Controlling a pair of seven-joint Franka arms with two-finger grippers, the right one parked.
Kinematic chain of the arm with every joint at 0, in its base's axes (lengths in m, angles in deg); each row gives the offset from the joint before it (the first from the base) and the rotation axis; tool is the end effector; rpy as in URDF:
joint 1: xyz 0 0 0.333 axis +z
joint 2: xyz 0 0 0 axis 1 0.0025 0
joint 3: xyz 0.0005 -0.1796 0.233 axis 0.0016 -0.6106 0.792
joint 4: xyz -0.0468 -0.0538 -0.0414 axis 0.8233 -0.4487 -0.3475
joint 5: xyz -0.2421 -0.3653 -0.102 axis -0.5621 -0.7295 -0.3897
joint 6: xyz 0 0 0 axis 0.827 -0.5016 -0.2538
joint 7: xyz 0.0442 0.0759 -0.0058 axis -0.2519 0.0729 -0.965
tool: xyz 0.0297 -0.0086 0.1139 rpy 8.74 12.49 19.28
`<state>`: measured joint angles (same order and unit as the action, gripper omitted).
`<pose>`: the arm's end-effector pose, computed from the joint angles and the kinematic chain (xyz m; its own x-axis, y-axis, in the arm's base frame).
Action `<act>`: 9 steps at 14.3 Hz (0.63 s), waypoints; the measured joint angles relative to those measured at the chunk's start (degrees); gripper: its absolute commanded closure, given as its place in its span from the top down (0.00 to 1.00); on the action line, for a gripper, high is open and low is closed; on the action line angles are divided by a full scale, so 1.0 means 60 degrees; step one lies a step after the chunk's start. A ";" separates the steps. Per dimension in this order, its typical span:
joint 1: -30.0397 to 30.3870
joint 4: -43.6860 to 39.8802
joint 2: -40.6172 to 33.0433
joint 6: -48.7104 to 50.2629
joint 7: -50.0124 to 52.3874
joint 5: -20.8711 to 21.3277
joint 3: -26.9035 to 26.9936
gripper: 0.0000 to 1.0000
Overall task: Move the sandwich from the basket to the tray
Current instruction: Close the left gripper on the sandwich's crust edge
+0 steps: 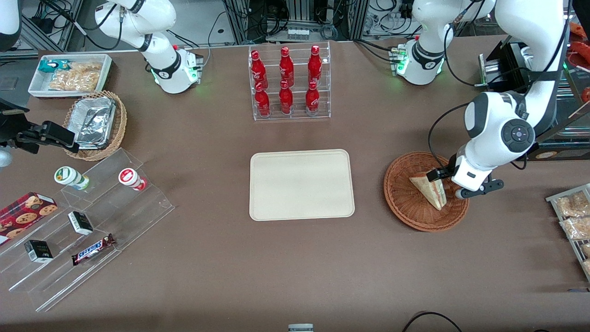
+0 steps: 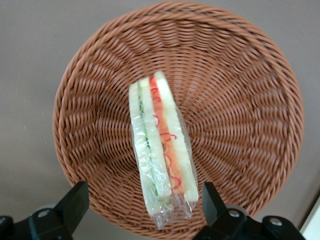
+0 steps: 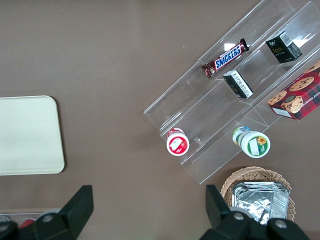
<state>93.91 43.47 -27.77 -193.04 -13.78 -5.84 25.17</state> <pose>0.5757 -0.0565 0.2273 0.9267 0.3665 -0.0834 0.3665 -0.9303 -0.0155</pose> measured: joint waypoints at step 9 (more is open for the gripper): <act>-0.0024 0.0533 0.0174 -0.0789 0.3497 0.0000 -0.0051 1.00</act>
<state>93.77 46.67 -26.72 -197.78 7.20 -5.84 24.86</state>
